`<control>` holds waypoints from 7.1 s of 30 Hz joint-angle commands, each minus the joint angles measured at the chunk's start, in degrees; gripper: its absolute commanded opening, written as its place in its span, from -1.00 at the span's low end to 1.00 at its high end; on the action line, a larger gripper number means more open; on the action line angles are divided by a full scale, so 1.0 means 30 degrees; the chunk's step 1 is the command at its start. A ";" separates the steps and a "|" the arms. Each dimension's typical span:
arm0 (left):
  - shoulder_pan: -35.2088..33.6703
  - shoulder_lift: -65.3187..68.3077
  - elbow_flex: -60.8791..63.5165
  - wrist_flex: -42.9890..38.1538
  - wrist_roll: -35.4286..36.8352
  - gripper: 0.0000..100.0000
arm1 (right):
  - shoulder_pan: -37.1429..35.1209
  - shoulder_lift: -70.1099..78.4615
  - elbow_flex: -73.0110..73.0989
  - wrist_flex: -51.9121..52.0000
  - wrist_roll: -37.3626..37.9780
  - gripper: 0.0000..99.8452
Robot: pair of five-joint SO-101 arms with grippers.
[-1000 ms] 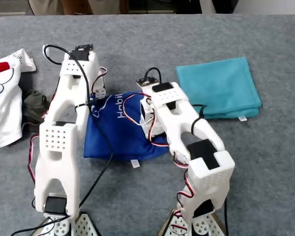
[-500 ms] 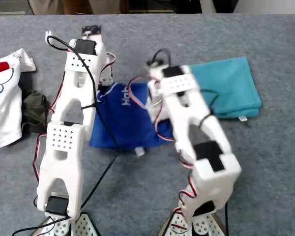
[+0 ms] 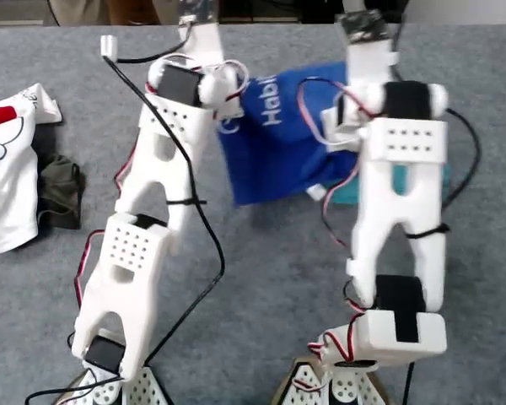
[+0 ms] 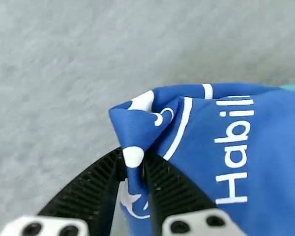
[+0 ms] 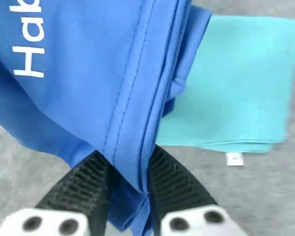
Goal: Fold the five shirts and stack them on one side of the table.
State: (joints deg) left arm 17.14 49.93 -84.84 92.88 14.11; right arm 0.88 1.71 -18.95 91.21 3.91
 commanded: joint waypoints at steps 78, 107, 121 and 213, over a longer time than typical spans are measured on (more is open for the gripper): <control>0.0821 0.0689 -0.3868 -0.0996 -0.3194 -0.96 | 0.5319 -0.1070 0.3736 -0.6974 0.3018 -0.96; -1.4037 -2.2110 2.7780 -0.2110 -0.9465 -0.96 | 0.6872 1.5692 -0.5612 -1.0667 0.5744 -0.95; -1.8842 -2.8293 3.4315 -0.6095 -1.1136 -0.91 | 0.6403 1.5370 -1.9531 0.1758 0.5773 -0.95; -1.7143 0.2593 1.0374 -0.9084 -0.3194 -0.72 | -1.0828 0.3941 0.6198 0.1084 0.9641 -1.00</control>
State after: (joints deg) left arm -34.20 53.01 -46.86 66.07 4.18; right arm -35.43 19.38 3.47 92.44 31.25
